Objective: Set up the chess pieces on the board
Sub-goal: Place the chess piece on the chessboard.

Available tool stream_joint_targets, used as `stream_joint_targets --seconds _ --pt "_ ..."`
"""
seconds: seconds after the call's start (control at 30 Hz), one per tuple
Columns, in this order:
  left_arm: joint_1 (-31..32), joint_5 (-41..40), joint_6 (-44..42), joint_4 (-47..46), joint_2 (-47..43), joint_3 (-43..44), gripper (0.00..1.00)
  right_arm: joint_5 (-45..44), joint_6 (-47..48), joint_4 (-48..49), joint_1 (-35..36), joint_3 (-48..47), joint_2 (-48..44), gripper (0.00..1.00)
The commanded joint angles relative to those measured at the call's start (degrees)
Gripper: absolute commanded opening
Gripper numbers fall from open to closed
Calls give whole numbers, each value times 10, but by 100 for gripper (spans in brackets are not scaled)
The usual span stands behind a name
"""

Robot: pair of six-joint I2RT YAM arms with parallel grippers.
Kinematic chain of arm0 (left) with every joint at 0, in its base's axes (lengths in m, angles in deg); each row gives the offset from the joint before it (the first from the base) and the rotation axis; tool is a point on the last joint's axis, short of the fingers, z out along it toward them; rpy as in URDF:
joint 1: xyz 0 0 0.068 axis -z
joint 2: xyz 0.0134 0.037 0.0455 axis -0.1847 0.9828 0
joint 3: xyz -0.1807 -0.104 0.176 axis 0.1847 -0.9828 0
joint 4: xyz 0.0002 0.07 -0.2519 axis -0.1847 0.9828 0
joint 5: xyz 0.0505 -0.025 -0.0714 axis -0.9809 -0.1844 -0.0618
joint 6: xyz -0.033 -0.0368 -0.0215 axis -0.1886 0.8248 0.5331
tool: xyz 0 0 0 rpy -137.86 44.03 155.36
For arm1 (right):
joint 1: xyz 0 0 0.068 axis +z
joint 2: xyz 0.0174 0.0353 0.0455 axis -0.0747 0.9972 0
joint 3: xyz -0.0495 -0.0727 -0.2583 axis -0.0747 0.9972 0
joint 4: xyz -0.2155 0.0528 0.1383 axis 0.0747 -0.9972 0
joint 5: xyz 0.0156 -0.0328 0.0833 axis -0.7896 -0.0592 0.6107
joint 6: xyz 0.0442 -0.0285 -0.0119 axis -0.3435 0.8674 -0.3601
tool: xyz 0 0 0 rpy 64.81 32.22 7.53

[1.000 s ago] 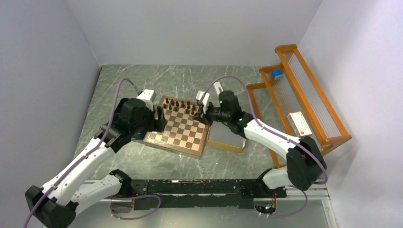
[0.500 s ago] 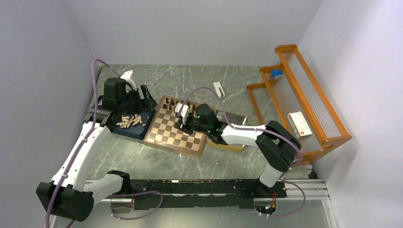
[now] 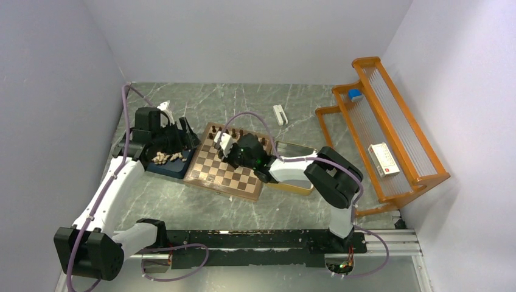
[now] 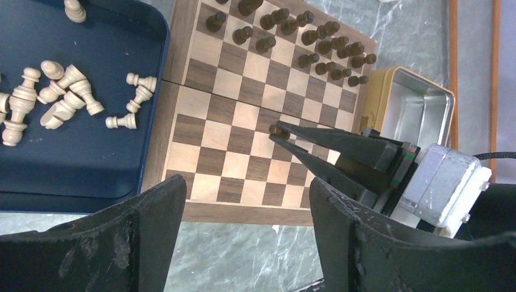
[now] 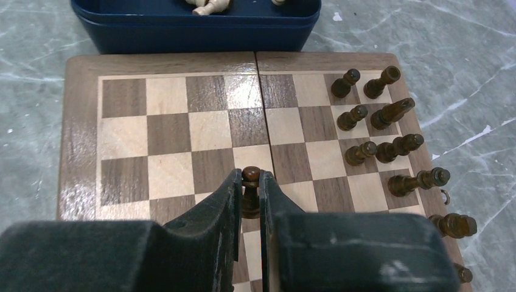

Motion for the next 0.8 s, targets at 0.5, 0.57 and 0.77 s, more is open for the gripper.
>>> stream_joint_targets --seconds 0.5,0.57,0.77 --pt "-5 28 -26 -27 0 -24 77 -95 1 78 28 29 27 13" --pt "-5 25 -30 -27 -3 -23 76 -95 -4 86 28 42 22 13" --pt "-5 31 -32 -28 -8 -28 76 -99 -15 95 29 71 5 23"
